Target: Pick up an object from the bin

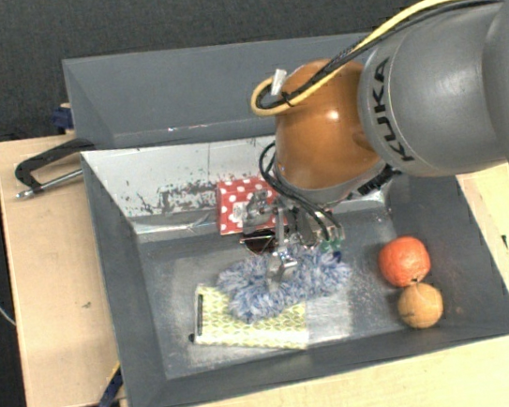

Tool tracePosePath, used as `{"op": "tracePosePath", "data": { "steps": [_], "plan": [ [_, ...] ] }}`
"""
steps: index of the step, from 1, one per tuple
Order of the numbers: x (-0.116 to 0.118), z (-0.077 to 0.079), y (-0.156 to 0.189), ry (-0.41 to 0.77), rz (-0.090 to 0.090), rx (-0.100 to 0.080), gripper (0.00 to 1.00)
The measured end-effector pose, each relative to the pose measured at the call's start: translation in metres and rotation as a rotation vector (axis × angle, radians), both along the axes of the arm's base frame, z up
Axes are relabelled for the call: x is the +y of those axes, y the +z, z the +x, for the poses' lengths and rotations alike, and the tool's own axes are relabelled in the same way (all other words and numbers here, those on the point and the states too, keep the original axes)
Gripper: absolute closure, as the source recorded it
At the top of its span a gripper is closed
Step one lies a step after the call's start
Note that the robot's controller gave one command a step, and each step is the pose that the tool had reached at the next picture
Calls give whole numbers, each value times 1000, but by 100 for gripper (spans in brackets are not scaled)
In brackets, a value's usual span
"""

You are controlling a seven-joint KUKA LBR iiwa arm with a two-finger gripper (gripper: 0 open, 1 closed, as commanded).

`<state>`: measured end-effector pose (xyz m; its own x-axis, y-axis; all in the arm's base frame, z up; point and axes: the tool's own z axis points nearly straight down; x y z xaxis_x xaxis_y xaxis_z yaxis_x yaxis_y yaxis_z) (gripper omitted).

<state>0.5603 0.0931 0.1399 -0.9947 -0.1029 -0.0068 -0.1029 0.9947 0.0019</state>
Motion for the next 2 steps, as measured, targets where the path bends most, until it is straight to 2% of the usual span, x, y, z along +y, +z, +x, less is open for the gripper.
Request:
{"op": "tracePosePath", "data": {
  "steps": [1, 2],
  "plan": [
    [-25, -3, -53, 73, -1, 2, 0],
    [-28, -11, -64, 112, -3, 15, 100]
  ]
}}
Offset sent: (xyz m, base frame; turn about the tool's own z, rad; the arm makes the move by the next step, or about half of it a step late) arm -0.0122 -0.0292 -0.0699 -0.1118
